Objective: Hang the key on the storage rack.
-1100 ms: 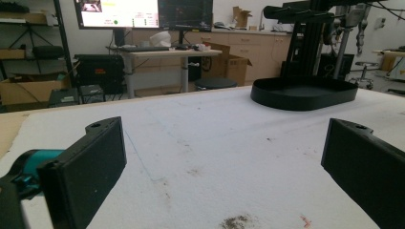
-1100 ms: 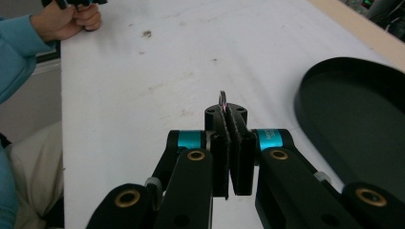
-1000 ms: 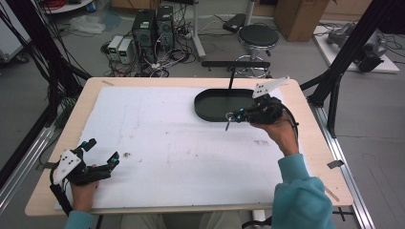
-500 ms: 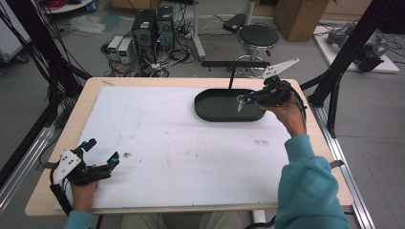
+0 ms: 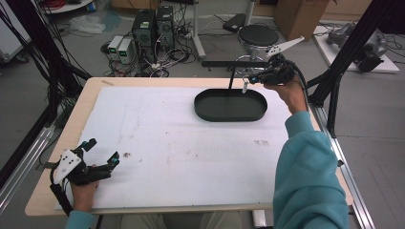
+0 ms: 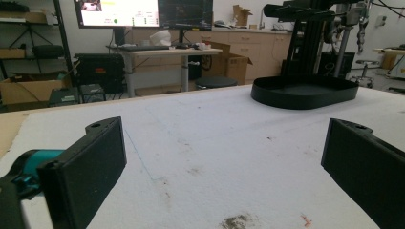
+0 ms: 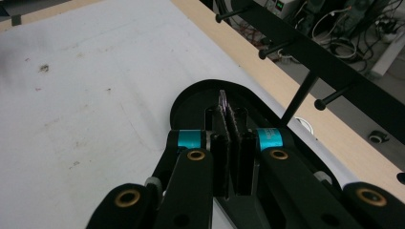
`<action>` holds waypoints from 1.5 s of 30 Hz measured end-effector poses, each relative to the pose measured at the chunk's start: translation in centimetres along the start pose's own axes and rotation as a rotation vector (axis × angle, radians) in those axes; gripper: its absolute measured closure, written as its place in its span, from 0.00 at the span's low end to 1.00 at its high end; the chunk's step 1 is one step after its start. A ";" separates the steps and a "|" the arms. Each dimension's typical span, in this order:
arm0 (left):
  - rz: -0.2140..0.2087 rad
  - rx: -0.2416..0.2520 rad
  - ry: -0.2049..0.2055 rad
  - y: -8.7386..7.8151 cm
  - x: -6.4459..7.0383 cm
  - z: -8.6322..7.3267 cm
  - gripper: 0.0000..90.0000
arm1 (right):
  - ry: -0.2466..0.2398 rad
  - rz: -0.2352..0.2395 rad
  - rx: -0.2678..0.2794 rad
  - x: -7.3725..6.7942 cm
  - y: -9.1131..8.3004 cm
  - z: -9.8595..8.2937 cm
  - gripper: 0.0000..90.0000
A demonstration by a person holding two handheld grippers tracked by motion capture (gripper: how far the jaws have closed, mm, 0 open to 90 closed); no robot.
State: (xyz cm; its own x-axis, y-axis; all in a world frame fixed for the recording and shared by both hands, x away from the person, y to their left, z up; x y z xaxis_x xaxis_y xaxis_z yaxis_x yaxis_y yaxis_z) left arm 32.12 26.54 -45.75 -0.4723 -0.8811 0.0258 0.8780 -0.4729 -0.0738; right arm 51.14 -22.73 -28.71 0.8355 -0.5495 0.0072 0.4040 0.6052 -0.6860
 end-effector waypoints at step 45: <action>0.002 -0.006 -0.010 0.1 -0.1 0.0 0.02 | 0.075 -0.119 -0.113 6.1 3.9 0.8 0.99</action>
State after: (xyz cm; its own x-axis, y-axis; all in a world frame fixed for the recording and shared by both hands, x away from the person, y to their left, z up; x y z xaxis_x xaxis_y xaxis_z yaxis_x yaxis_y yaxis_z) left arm 32.28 26.55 -45.78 -0.4697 -0.8821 0.0355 0.8785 -0.4710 -0.0800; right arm 58.07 -23.29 -30.78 0.7526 -0.6571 0.0418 0.4501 0.4671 -0.7611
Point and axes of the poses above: each handheld gripper's, and its own axes: y roughly forward along the jaws, z roughly out of its top, x roughly to its right, the point moved 7 cm from there along y, roughly forward along the jaws, and after that the axes turned 4 degrees about -x, right-handed, at the moved point
